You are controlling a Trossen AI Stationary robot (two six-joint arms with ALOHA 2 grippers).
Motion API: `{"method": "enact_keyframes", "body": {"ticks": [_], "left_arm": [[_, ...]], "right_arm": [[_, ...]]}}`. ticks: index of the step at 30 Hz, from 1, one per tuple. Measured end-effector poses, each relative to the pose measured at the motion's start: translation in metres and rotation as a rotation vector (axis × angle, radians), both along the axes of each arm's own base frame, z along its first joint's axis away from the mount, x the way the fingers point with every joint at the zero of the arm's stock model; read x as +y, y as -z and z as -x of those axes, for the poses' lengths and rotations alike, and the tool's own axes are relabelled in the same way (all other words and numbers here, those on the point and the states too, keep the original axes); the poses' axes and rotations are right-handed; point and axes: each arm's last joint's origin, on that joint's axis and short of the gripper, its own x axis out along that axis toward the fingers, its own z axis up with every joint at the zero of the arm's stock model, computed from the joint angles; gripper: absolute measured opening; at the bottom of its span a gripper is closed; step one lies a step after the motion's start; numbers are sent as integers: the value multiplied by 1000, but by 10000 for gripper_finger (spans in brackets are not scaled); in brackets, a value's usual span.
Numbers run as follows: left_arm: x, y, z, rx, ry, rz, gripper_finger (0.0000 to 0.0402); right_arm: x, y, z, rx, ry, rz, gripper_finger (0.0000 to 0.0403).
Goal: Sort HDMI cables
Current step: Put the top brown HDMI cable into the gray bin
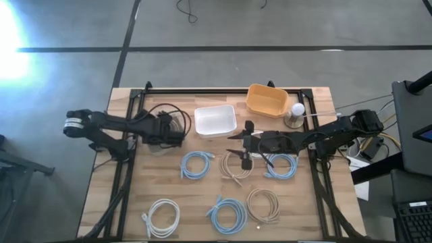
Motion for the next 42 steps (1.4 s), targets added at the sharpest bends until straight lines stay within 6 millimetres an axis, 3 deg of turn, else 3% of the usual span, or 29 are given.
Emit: {"method": "enact_keyframes", "body": {"ticks": [5, 15, 22, 26, 30, 36, 42], "left_arm": [[-3, -17, -15, -46, 103, -58, 202], [-16, -31, -66, -226, 536, -30, 202], [-23, -37, -83, -327, 846, 97, 202], [-27, -31, -88, -391, 978, 146, 201], [-29, -20, -90, -473, 1050, 169, 202], [-29, -1, -85, -504, 1051, 174, 202], [-29, 13, -79, -509, 1013, 208, 200]], "right_arm": [[0, 7, 2, 58, 36, -105, 221], [2, 31, 15, 292, 161, -352, 221], [21, 36, 21, 391, 10, -386, 221], [33, 44, 20, 433, -50, -388, 221], [44, 65, 17, 514, -65, -366, 221], [50, 97, 9, 625, -41, -338, 221], [52, 111, -2, 688, -33, -290, 219]]}}
